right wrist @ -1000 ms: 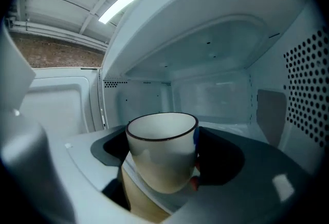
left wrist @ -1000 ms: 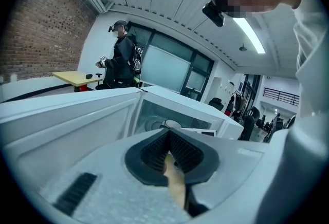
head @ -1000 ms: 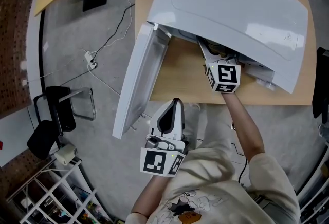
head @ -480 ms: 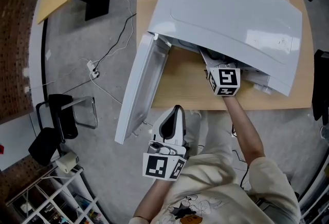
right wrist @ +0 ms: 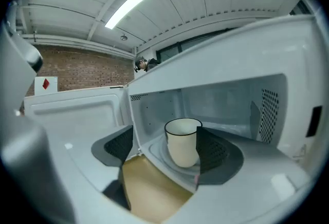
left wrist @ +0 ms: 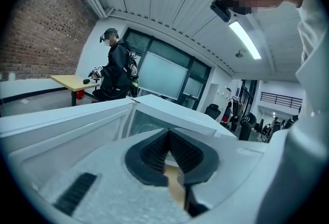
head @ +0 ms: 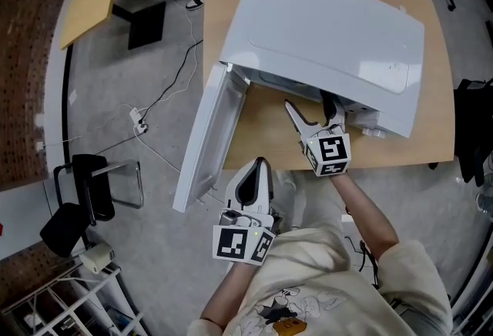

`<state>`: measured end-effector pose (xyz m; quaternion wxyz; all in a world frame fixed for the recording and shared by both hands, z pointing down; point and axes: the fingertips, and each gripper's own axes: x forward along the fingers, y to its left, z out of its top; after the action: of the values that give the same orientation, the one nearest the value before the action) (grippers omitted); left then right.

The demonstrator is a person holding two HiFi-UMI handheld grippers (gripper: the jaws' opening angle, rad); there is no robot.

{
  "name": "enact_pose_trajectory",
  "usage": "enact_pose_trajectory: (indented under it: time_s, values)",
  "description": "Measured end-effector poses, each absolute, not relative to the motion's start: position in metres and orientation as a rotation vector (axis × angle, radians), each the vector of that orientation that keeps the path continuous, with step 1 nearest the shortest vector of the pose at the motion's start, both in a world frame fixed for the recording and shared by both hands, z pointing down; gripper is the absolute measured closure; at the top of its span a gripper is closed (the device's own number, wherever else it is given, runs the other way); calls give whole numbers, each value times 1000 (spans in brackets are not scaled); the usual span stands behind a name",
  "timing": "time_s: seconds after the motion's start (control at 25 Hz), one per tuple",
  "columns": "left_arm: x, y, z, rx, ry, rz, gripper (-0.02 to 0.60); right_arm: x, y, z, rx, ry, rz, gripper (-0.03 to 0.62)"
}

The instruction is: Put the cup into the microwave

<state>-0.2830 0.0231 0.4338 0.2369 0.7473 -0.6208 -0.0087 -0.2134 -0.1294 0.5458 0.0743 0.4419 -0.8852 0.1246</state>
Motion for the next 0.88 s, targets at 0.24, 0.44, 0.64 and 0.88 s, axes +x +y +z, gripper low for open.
enact_pose_trajectory:
  time_s: [0.24, 0.44, 0.64, 0.88]
  values:
    - [-279, 23, 421, 2081, -1689, -72, 583, -202, -79, 496, 1223, -2698, 453, 375]
    - [-276, 26, 414, 2100, -1669, -98, 583, -188, -50, 445, 1226, -2714, 426, 588]
    - [-270, 29, 417, 2133, -1630, -72, 583, -191, -13, 422, 1171, -2714, 377, 588]
    - [-255, 32, 421, 2178, -1567, -62, 581, -185, 17, 426, 1184, -2685, 352, 589]
